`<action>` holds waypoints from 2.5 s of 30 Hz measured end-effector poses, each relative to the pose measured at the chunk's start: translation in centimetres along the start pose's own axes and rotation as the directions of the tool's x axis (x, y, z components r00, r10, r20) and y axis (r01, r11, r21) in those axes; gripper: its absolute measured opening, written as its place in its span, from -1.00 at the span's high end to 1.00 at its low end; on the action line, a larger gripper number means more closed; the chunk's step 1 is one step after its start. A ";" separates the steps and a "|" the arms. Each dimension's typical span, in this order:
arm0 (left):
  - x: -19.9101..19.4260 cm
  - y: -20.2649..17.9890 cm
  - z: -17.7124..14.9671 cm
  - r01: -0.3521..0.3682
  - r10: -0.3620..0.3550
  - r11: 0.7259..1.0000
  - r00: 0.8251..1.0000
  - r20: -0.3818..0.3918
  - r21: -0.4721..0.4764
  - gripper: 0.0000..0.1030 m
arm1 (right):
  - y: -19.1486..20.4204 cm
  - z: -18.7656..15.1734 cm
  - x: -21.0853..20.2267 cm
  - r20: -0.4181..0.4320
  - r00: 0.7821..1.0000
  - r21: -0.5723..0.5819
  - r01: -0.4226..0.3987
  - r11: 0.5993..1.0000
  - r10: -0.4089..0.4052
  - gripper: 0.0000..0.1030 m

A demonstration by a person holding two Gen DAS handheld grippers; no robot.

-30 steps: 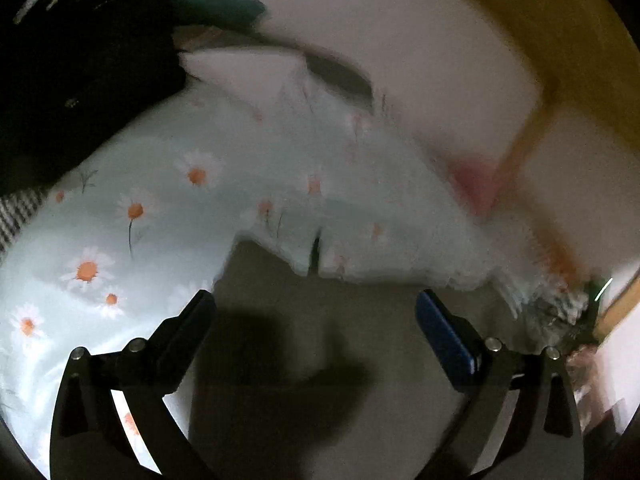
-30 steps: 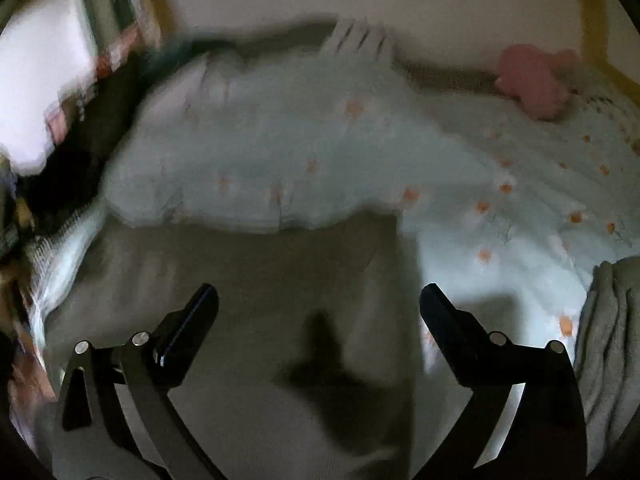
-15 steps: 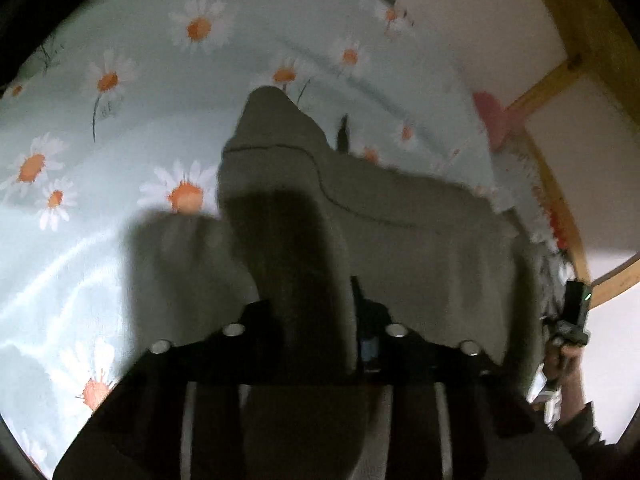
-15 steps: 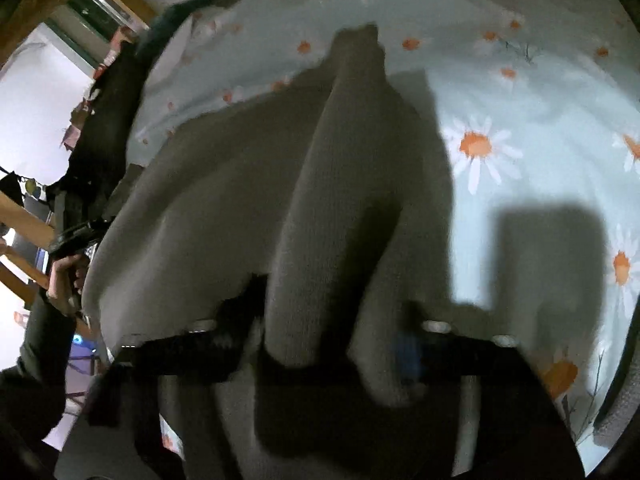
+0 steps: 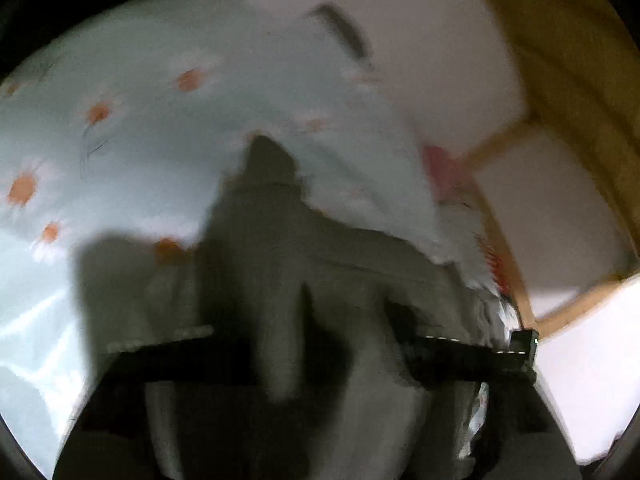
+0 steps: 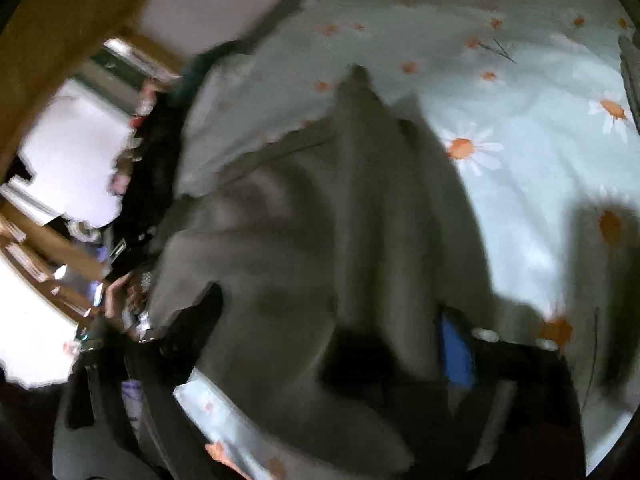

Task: Fold large clothes

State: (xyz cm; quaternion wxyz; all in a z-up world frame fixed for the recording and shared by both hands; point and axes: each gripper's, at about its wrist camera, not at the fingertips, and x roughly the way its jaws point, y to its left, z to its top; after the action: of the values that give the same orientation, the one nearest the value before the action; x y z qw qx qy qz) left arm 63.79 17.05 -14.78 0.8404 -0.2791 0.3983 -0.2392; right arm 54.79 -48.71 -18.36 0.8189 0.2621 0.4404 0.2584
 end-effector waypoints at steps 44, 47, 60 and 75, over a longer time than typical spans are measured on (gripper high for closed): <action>-8.1 -0.9 -8.2 0.146 -0.145 0.987 0.989 -0.018 0.065 0.80 | -2.5 -2.5 -3.7 0.310 0.949 0.203 -0.119 0.972 0.051 0.71; -5.3 5.6 -10.9 0.024 -0.043 0.993 0.986 -0.164 -0.120 0.67 | -5.1 -3.2 -0.4 0.120 0.992 0.288 0.006 0.958 -0.042 0.66; -5.7 -9.6 -5.5 -0.263 0.247 0.961 0.955 0.162 0.086 -0.88 | 13.0 2.0 0.5 0.256 0.828 -0.183 0.548 0.816 -0.498 -0.93; 15.9 -9.6 -6.0 -0.502 0.513 0.823 0.858 0.034 0.265 -0.92 | 12.0 -1.0 8.6 0.136 0.888 -0.017 0.444 0.896 -0.438 -0.95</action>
State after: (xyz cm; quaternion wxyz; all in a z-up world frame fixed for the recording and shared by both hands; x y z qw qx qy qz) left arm 66.28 -1.50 -20.14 0.8953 -0.0437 0.4387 -0.0634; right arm 55.74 -34.13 -16.04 0.8889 0.1517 0.4283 0.0585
